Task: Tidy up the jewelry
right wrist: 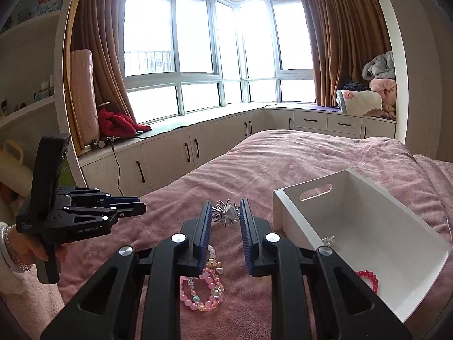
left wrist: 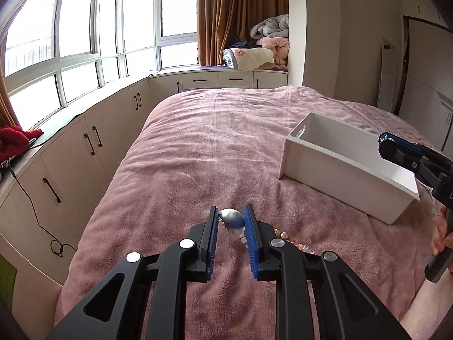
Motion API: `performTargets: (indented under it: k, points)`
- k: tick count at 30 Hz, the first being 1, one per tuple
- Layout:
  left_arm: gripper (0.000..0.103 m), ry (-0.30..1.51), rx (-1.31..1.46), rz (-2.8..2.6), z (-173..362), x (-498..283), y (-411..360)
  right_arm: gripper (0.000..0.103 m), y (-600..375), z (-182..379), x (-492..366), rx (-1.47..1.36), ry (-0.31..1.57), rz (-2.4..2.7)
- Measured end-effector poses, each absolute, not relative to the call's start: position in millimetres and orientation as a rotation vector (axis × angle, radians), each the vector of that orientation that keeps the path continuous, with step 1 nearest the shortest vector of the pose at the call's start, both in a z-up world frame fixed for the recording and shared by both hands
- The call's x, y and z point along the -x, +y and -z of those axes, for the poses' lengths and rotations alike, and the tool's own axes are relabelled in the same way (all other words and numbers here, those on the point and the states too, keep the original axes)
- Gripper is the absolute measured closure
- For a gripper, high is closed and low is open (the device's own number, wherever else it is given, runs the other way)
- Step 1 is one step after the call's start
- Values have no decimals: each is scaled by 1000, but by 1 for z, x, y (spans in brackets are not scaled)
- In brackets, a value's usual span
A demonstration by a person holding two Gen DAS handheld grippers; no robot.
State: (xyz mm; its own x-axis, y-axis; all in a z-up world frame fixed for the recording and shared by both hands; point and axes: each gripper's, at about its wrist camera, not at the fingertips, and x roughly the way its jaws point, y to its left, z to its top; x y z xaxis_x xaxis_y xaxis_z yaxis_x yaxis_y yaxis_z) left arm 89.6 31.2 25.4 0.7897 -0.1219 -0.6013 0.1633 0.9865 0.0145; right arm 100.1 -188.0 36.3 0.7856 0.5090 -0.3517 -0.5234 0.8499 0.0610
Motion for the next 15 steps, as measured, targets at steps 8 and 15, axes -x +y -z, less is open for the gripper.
performTargets:
  k: [8,15]
  points:
    - [79,579,-137,211,-71,-104,-17,82,-223,-59,-90,-58,265,-537]
    - [79,613,-201,268,-97,-127,-67,82,-268,-69,-90,-182,229,-494]
